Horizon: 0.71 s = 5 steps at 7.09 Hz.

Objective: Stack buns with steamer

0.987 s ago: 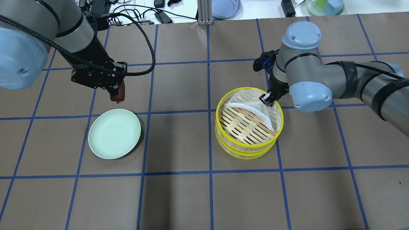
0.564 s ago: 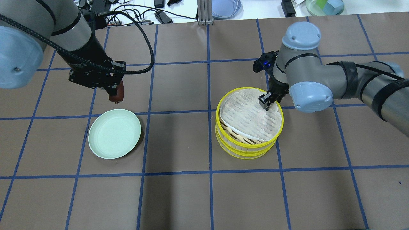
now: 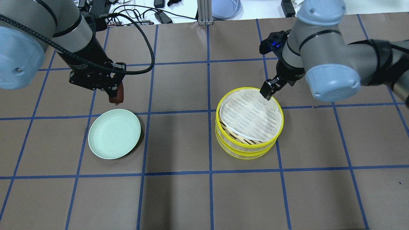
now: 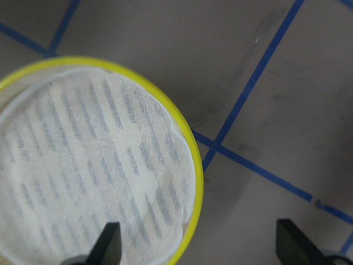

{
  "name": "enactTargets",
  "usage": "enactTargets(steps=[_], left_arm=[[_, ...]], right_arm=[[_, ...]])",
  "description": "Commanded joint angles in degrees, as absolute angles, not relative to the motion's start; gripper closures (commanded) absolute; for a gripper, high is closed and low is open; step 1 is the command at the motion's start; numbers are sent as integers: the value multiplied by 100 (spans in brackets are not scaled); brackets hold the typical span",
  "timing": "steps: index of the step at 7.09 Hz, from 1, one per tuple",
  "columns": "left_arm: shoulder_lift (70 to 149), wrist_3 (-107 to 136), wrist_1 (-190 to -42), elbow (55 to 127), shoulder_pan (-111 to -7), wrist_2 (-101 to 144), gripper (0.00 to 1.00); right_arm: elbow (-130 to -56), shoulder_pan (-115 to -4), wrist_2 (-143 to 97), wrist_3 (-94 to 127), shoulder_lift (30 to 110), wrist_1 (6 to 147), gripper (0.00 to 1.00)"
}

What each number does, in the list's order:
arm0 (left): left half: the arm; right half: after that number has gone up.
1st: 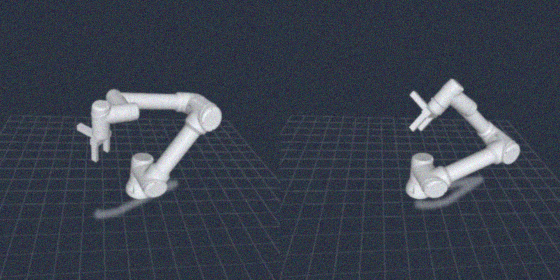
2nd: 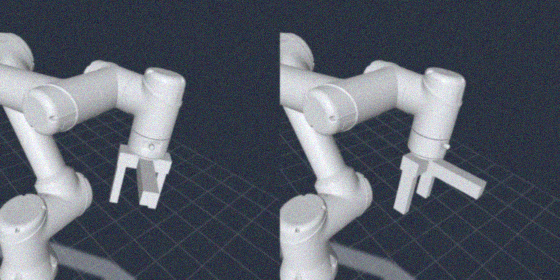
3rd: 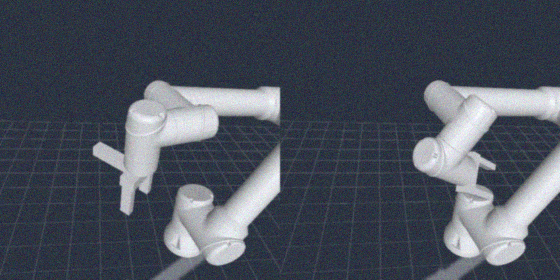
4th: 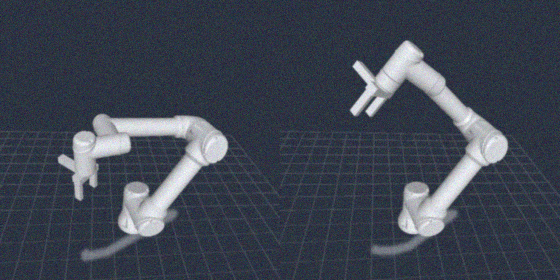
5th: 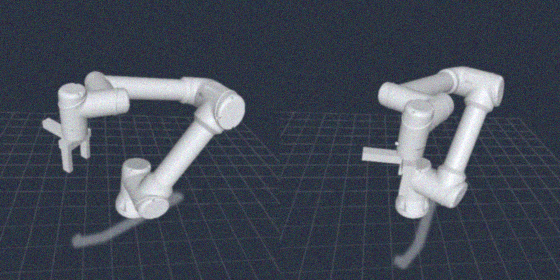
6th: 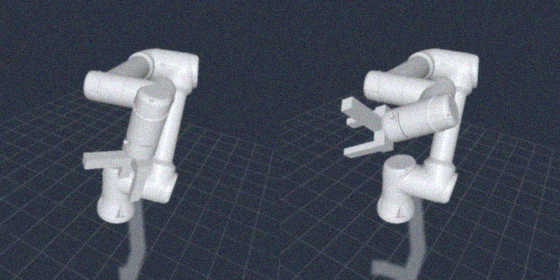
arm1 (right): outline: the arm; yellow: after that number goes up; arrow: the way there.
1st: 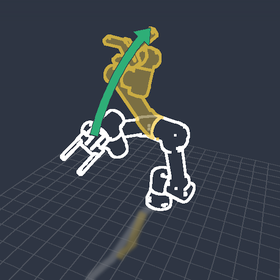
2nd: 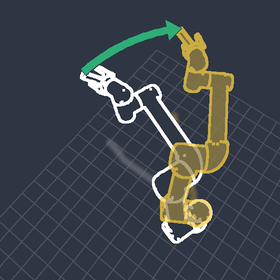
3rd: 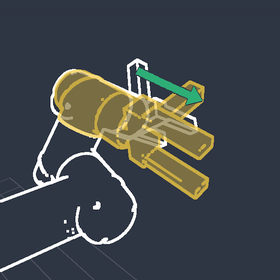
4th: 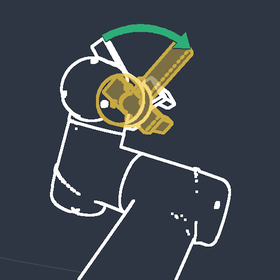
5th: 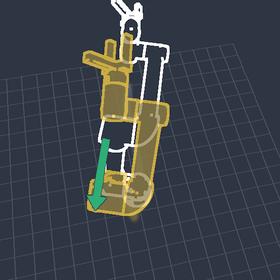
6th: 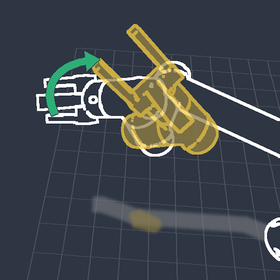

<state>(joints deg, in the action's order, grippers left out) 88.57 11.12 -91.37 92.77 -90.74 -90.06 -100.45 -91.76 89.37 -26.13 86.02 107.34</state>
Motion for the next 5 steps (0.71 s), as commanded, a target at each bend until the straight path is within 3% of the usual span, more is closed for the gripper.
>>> enactTargets(steps=[1,3,5], left_arm=[[8868,1589,-9080,9246,-9427,-8833,100],[9209,2518,-8766,9299,-10437,-8816,100],[9700,3451,-7653,9308,-10818,-8012,100]], right_arm=[[-8960,-9176,8912,-2032,8807,9766,1],[-8895,-9158,8956,-1254,8876,9826,1],[-8859,-9167,8982,-835,8912,9817,1]])
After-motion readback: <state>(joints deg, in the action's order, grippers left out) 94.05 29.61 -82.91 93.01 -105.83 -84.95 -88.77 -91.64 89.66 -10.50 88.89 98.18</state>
